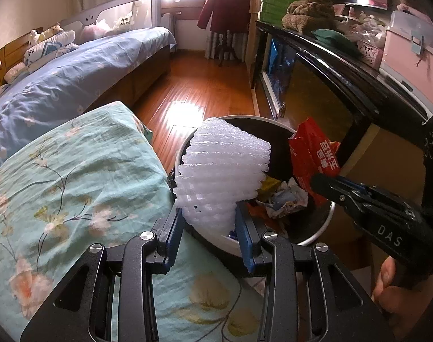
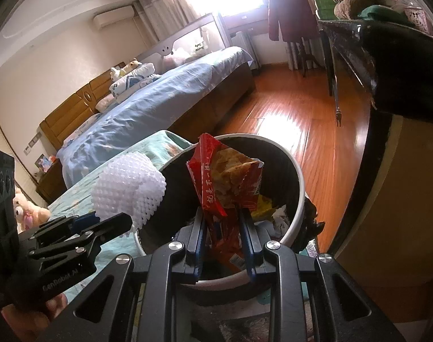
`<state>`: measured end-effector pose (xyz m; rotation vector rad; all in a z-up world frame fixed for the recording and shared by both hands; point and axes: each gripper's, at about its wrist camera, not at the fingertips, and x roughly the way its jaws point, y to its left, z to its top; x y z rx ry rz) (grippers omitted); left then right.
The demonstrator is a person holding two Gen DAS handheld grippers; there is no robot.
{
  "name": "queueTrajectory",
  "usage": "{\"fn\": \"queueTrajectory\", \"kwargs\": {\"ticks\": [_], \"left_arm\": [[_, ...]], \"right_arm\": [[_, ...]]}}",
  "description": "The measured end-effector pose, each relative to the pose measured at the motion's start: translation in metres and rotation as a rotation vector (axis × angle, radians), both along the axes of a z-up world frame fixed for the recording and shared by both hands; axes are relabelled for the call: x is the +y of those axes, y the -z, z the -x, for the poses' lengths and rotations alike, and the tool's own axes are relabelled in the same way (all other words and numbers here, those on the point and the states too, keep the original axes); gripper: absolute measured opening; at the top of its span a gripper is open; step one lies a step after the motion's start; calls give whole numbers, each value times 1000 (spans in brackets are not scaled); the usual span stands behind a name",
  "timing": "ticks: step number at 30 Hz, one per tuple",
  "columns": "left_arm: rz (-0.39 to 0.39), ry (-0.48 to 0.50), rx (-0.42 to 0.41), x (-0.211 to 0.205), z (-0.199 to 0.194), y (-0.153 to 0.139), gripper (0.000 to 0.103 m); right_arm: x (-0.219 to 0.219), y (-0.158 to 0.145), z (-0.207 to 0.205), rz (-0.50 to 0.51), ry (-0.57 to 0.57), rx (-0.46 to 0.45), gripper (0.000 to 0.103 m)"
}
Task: Collect trash
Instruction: 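Carry the white foam net and red wrapper over the bin with both tools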
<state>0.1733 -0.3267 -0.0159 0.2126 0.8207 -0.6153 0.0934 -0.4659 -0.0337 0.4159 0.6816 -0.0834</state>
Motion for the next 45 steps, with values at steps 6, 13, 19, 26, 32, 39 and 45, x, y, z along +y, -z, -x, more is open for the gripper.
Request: {"fn": "queueTrajectory", "kwargs": {"ticks": [6,13,19,26,32,39,45], "left_arm": [[-2,3,1,-4,-4,-1,34],[-10,16,-7,-12,-9,-3,34],[-13,12,-3,-12,-13,-1,34],[-20,13,9,-14,-17,2,34],[-22,13,17,-17,-20,3,34],[-29,18,19,-22,-20,4,35],[-36,21,24,-24,-21,5,35]], "right_arm": [[-1,-1,-4,2,3,3,25],[-2,-1,-6,4,6,3,25],[-3,-1,-6,7,3,3,25],[-6,1,-9,5,3,11,25],[-10,4,-12,5,6,25,25],[-11,5,-13,8,7,38,25],[-10,5,-14,9,7,38,25]]}}
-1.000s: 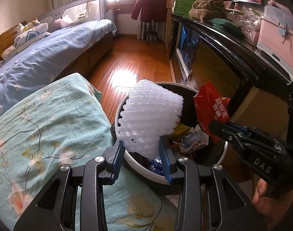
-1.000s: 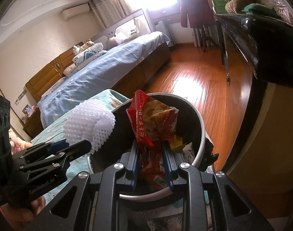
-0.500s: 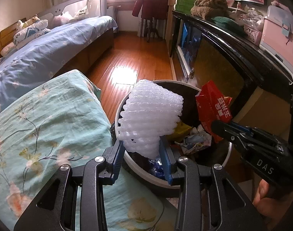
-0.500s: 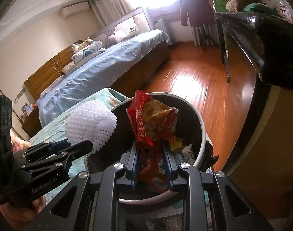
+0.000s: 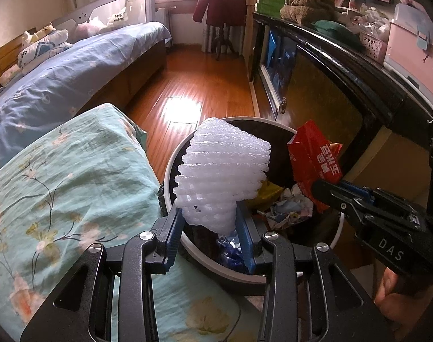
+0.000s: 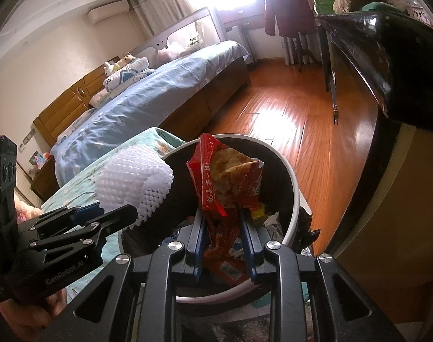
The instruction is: Collect trash
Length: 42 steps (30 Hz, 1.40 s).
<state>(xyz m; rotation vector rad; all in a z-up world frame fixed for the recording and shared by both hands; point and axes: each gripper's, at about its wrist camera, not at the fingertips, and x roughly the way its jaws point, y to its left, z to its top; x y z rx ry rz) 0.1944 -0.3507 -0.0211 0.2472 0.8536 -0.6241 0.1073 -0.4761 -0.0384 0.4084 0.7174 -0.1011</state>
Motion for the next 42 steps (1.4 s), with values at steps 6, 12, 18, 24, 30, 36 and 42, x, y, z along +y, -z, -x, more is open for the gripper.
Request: {"fn": "queueTrajectory", "kwargs": {"ticks": [6,12,18,24,30,36,42], "left_arm": [[-8,5,-1,-2,-1,1,36],[-19,12,3,-4,0,3,37],[-21,8,9,-1,0,3,54],[-3,-11,-19,13,6,-6,70],[40,-55,-23,42,17,-14,70],[100,-122,-39,83,40,-20,70],[143,-186,-41,122,68,-15,71]], "right_arm": [[-1,1,-1,4,1,3,25],[-5,5,-1,-7,-4,13,27],[-7,3,-2,-27,-7,13,49],[-8,-1,6,-39,3,8,58],[0,-6,13,-40,-3,-2,71],[13,-16,23,-43,-10,-27,72],[41,-23,44,-51,-12,-74,82]]}}
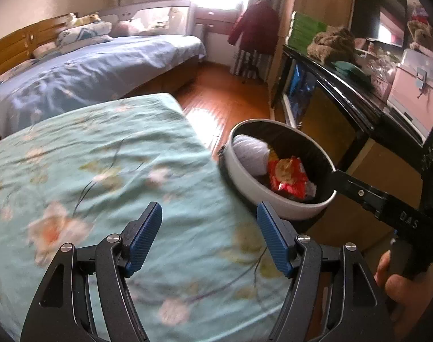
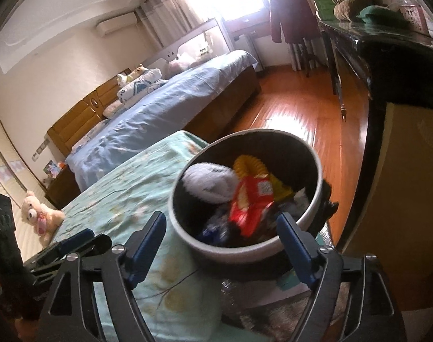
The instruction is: Collect trash
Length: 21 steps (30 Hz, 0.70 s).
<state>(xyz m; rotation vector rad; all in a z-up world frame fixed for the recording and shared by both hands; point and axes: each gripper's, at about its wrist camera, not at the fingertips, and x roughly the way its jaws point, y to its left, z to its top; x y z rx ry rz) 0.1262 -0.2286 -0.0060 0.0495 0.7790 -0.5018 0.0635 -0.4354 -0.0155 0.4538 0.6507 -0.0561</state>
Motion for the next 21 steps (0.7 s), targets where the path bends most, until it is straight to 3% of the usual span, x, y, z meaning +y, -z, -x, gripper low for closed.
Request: {"fn": "queueTrajectory", "kwargs": {"ticks": [12,18,21], "left_arm": [[23,-106,-118,61,61,-12,72],[65,-212,-240,96,87,-29,101],[51,-264,-294,105,92,-34,103]], "right_arm": [[62,-20,38,88,-33,-114,90],[89,-43,59,178,-29,-235,103],[102,-49,63,242,-48,-280,103]]}}
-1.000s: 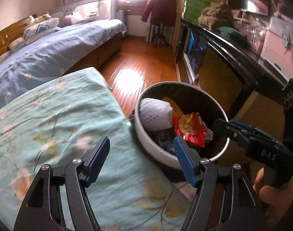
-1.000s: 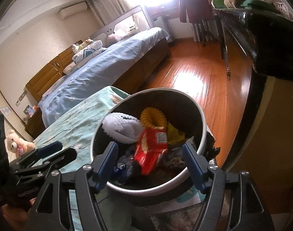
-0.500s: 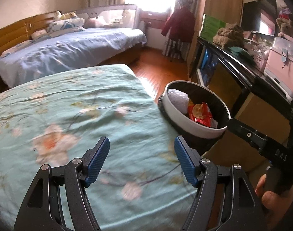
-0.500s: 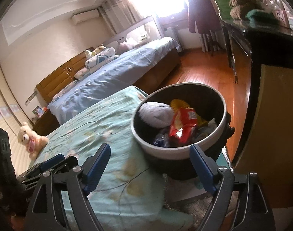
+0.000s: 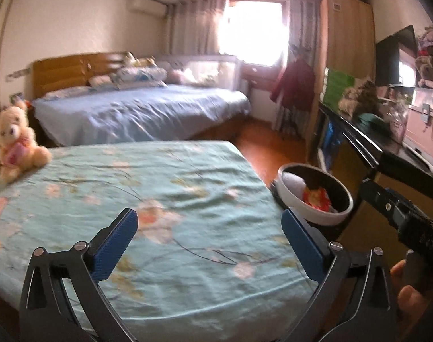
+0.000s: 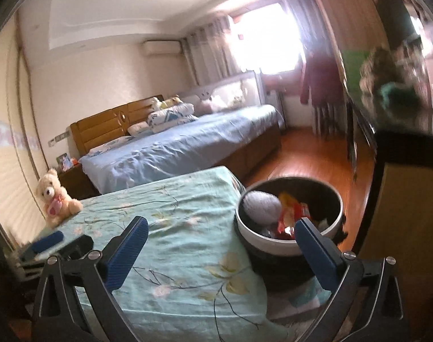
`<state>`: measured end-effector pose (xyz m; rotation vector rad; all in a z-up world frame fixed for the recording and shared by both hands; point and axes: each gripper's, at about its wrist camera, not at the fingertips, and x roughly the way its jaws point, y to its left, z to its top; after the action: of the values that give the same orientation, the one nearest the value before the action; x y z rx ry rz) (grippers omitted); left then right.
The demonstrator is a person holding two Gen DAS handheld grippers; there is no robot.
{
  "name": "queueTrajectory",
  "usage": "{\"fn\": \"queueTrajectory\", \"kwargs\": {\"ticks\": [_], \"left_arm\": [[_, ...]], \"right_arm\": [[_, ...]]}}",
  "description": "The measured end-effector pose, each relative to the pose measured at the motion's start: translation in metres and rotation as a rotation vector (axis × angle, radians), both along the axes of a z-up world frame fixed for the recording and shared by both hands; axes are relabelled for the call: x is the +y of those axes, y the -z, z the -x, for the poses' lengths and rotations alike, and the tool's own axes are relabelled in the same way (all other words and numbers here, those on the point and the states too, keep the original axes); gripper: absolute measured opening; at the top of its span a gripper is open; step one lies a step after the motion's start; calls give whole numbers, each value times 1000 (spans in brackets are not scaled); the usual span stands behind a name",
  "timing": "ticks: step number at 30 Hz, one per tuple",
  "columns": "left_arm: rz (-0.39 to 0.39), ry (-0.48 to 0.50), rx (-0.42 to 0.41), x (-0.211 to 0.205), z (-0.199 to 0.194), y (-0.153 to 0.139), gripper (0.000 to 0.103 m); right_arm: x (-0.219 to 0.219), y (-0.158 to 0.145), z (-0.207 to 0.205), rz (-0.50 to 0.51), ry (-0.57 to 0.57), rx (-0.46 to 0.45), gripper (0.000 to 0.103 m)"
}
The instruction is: Collect trash
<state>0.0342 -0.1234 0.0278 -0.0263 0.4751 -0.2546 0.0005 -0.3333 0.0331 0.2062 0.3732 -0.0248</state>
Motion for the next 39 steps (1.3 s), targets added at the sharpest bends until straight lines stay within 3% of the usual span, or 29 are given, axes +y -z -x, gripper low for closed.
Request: {"fn": "queueTrajectory", "kwargs": {"ticks": [5,12,39], "left_arm": [[-42,-71,-55,11,5,-1,103],[-90,-114,-98,17,13,1,103],[-111,-138,-137,16,22,-1,103]], "right_arm": [[16,7,-1,70,-16,-19,103],[18,14,-1,58,-41,-13,103],[24,15,-3,46,-68,-14,103]]}}
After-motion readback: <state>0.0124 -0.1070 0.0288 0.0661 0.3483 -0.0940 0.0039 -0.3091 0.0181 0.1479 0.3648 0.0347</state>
